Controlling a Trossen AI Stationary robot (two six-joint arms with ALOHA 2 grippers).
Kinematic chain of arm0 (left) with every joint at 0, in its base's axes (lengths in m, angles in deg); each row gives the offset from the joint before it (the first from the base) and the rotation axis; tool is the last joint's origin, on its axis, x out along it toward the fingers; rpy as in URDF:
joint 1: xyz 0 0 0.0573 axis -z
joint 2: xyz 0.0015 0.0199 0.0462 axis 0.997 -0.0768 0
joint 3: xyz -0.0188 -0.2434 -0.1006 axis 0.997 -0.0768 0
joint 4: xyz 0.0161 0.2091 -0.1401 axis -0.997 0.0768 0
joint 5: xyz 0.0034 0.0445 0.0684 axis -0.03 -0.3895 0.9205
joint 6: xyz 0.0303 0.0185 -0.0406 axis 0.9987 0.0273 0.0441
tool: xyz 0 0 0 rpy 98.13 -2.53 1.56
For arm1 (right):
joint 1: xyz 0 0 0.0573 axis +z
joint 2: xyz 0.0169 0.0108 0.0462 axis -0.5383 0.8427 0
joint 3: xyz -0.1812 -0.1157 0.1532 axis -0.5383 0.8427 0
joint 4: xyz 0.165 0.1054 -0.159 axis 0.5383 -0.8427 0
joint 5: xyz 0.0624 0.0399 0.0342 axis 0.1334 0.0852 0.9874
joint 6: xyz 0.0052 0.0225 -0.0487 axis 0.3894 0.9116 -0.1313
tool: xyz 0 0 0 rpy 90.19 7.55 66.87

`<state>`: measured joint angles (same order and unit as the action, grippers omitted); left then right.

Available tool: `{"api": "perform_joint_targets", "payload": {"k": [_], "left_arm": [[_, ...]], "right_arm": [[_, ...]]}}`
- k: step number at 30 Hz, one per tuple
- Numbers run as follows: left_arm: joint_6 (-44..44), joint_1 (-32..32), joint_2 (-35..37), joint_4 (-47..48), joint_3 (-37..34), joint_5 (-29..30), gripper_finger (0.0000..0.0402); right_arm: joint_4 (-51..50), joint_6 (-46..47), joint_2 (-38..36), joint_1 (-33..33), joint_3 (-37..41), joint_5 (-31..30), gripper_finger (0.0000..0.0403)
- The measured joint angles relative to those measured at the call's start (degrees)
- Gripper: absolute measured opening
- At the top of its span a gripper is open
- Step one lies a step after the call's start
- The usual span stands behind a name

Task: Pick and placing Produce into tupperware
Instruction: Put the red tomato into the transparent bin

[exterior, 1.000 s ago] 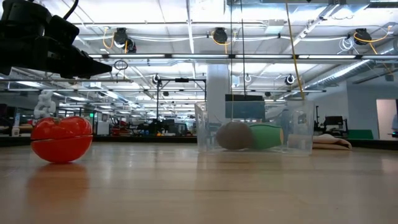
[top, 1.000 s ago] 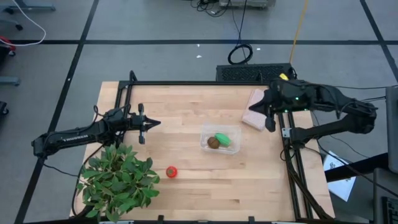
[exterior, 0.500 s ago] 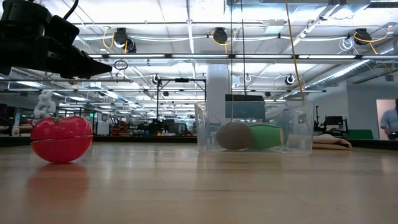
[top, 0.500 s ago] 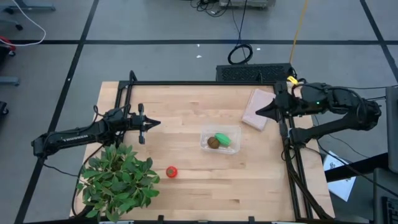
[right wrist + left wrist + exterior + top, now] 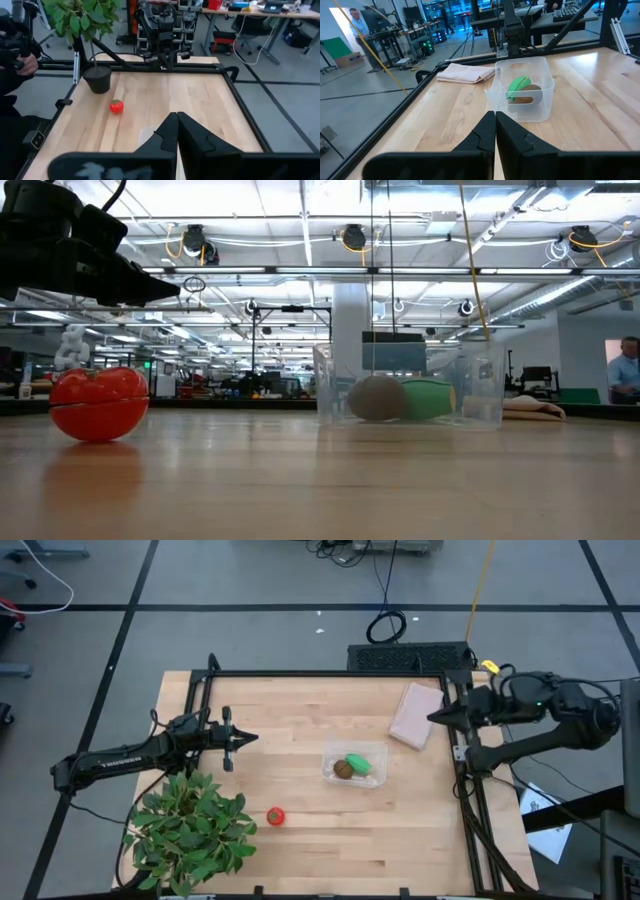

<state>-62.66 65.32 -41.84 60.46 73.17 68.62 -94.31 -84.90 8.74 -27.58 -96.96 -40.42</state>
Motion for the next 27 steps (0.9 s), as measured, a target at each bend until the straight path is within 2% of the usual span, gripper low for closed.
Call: {"api": "perform_joint_targets", "payload": {"k": [9, 15, 20, 27], "left_arm": [[0.0, 0.0, 0.0, 0.0, 0.0, 0.0, 0.0017], [0.2, 0.0, 0.0, 0.0, 0.0, 0.0, 0.0017], [0.3, 0.0, 0.0, 0.0, 0.0, 0.0, 0.0017], [0.4, 0.0, 0.0, -0.1, 0.0, 0.0, 0.0017]], "right_arm": [[1.0, -0.4, -8.6, 0.0, 8.4, 0.0, 0.0], [6.3, -2.4, -16.2, 0.0, 18.0, 0.6, 0.0], [12.8, -0.5, -22.4, 0.0, 26.1, 0.7, 0.0], [20.5, -1.6, -27.2, 0.0, 34.2, 5.3, 0.0]]}}
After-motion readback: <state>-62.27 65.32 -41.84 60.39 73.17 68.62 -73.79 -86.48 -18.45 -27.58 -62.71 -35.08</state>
